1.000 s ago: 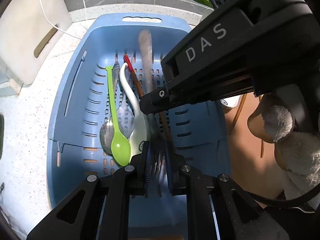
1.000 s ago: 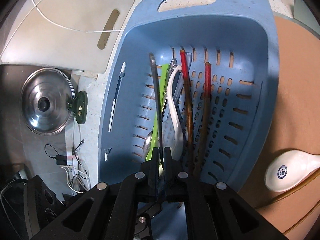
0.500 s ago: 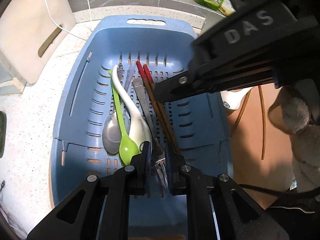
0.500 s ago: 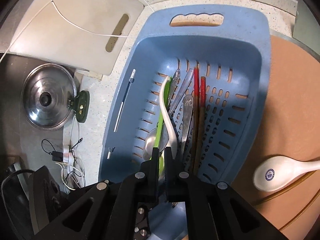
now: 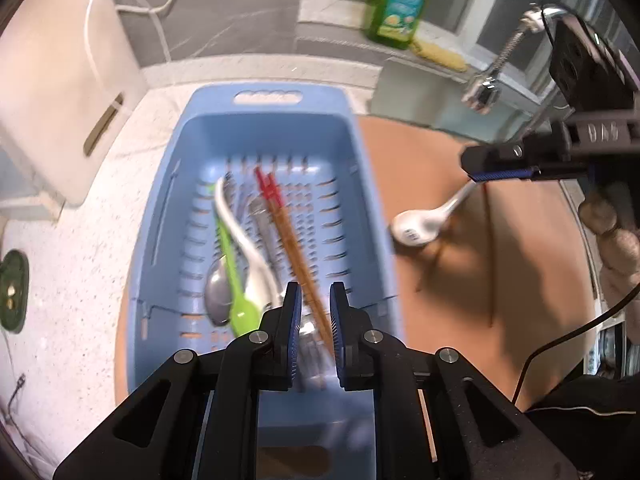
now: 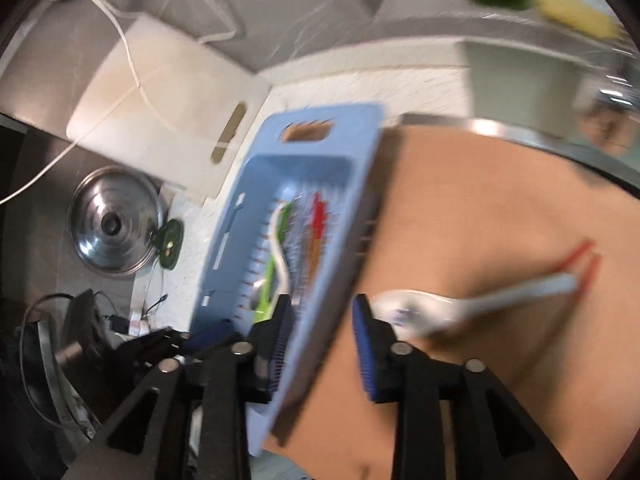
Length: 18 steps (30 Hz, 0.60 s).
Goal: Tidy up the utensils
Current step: 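Move both tools back over the two red-tipped chopsticks on the board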
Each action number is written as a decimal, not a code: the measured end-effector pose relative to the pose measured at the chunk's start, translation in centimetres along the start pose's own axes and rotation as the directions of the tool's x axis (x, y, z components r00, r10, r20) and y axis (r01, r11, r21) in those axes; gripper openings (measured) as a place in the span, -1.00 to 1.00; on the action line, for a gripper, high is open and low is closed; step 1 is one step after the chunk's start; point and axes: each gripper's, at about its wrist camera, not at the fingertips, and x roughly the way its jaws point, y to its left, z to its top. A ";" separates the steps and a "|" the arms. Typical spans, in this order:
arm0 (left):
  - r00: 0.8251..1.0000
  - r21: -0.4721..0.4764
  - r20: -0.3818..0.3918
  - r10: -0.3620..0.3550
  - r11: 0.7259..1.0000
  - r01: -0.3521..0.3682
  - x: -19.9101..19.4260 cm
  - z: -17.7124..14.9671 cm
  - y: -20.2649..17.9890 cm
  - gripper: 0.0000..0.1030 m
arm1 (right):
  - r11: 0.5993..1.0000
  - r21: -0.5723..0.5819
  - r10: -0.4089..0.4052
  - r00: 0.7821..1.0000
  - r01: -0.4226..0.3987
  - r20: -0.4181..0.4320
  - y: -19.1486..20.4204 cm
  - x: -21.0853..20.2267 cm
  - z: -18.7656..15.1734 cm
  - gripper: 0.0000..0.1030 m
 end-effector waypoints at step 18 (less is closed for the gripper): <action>0.987 0.220 -0.103 -0.122 0.965 0.142 6.1 2.1 -12.8 -0.74 | 0.968 0.208 -0.151 0.987 0.137 0.053 -13.5 -4.9 -6.8 -0.24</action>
